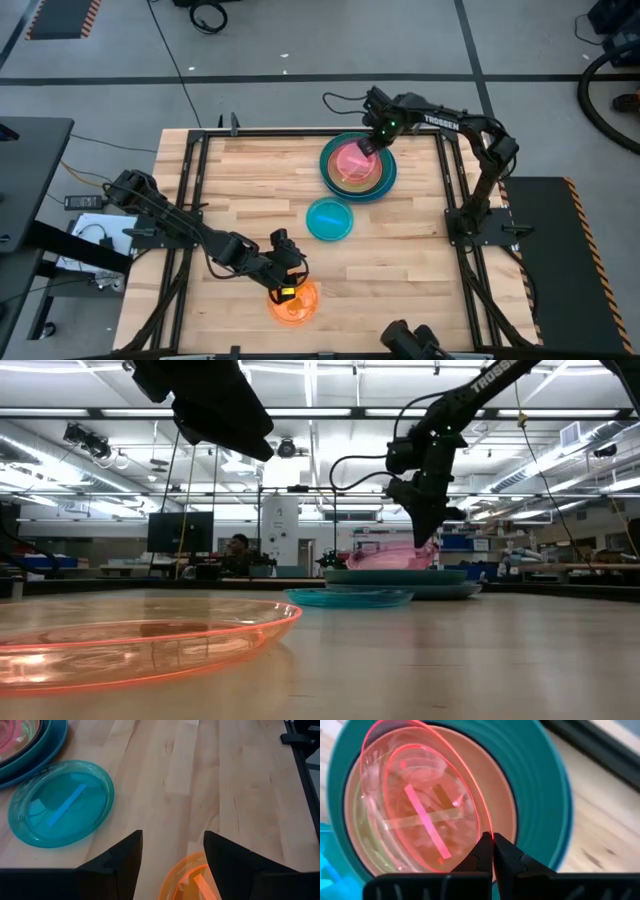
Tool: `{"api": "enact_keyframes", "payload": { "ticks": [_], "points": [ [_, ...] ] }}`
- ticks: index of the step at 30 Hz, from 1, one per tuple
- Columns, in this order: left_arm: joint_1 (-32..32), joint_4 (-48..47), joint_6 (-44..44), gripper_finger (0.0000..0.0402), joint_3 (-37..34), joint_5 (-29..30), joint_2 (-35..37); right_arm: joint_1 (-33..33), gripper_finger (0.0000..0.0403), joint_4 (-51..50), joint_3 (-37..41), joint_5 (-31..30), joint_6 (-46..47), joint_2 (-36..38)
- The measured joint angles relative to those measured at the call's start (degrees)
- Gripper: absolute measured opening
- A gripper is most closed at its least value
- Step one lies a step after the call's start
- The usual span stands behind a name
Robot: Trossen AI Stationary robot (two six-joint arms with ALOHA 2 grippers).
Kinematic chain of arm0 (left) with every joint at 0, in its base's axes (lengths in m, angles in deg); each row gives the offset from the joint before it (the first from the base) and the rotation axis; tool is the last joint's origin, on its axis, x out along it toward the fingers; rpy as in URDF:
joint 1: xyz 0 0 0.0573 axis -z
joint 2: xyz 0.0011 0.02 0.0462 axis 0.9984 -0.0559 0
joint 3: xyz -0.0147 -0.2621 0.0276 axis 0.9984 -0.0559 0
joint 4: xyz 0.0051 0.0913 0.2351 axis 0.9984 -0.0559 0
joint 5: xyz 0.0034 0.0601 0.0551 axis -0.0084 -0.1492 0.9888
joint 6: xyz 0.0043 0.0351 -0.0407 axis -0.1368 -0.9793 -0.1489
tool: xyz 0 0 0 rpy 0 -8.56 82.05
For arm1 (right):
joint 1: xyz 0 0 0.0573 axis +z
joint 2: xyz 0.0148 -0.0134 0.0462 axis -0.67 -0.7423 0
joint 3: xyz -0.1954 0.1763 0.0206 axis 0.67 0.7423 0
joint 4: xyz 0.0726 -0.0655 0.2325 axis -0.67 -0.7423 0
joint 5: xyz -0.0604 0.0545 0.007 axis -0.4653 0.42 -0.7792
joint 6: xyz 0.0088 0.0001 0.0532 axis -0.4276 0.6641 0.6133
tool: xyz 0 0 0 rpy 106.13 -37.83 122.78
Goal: Stack plastic plates
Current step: Stack the red plate on top of the green plate
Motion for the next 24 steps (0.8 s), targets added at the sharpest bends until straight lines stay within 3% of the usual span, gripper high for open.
{"api": "enact_keyframes", "payload": {
  "ticks": [9,19,24],
  "points": [
    [0.0,-2.0,-0.1,0.0217,0.0,0.0,0.0,1.1,0.0016,3.4,2.3,2.6,1.2,0.0],
    [0.1,-2.9,0.0,0.0217,0.0,-0.5,0.0,2.7,0.0104,3.5,2.4,2.8,1.7,0.0],
    [0.1,-2.9,0.2,0.0217,0.0,-3.6,0.0,2.7,0.0118,3.0,2.4,5.0,1.6,0.0]
  ]
}}
